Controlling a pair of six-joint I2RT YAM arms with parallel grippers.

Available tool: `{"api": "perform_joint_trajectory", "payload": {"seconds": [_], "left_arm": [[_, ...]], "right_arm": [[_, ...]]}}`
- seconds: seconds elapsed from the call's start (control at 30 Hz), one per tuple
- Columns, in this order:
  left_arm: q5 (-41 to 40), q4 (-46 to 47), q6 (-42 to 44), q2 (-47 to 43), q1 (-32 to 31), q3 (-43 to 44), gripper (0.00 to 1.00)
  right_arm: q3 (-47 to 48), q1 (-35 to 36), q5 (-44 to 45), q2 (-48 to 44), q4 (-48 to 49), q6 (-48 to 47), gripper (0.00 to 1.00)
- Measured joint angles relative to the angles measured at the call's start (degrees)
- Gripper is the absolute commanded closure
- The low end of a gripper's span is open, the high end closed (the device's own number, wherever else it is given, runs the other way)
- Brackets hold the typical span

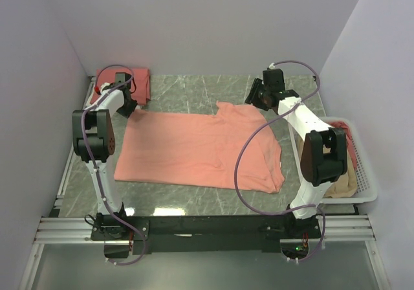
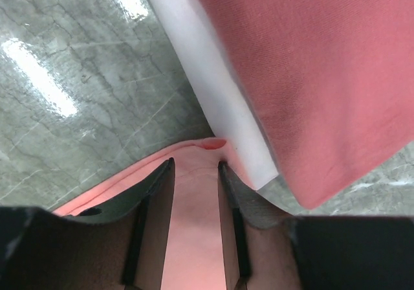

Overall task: Fold and stack the t-shirts
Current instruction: Fold the tshirt

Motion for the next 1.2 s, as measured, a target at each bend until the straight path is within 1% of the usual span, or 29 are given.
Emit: {"api": "perform_joint_trajectory", "payload": {"seconds": [0.13, 0.27, 0.53, 0.7, 0.73, 0.87, 0.9, 1.1, 1.2], "left_arm": [[0.04, -0.09, -0.9, 0.0, -0.07, 0.07, 0.62], [0.11, -1.25, -1.79, 0.26, -0.11, 1.92, 0.62], [1.27, -0.2, -2.8, 0.28, -0.2, 2.49, 0.62], [1.22, -0.96, -2.84, 2.14, -0.22, 5.05, 0.65], [1.22, -1.01, -2.84, 2.36, -0.22, 5.09, 0.69], [1.25, -1.38, -3.06, 2.91, -0.22, 5.09, 0.76], [1.25, -1.36, -3.19, 2.93, -0.22, 5.09, 0.81], [1.29, -1.07, -3.19, 2.93, -0.24, 4.61, 0.99], [1.4, -0.39, -2.75, 2.86, -0.24, 3.52, 0.99]], "right_arm": [[0.0, 0.0, -0.13, 0.33, 0.02, 0.0, 0.45], [0.0, 0.0, -0.5, 1.16, 0.02, 0.0, 0.45], [0.0, 0.0, -0.79, 2.29, 0.02, 0.0, 0.45], [0.15, 0.0, -1.07, 2.95, -0.02, -0.02, 0.45], [0.48, 0.0, -1.07, 3.3, -0.09, -0.04, 0.45], [1.6, 0.0, -1.09, 4.46, -0.28, -0.04, 0.45], [1.84, 0.0, -1.09, 4.72, -0.42, -0.09, 0.45], [3.34, -0.07, -1.07, 6.82, -0.44, -0.22, 0.45], [3.89, -0.33, -1.07, 8.59, -0.46, -0.22, 0.44]]}}
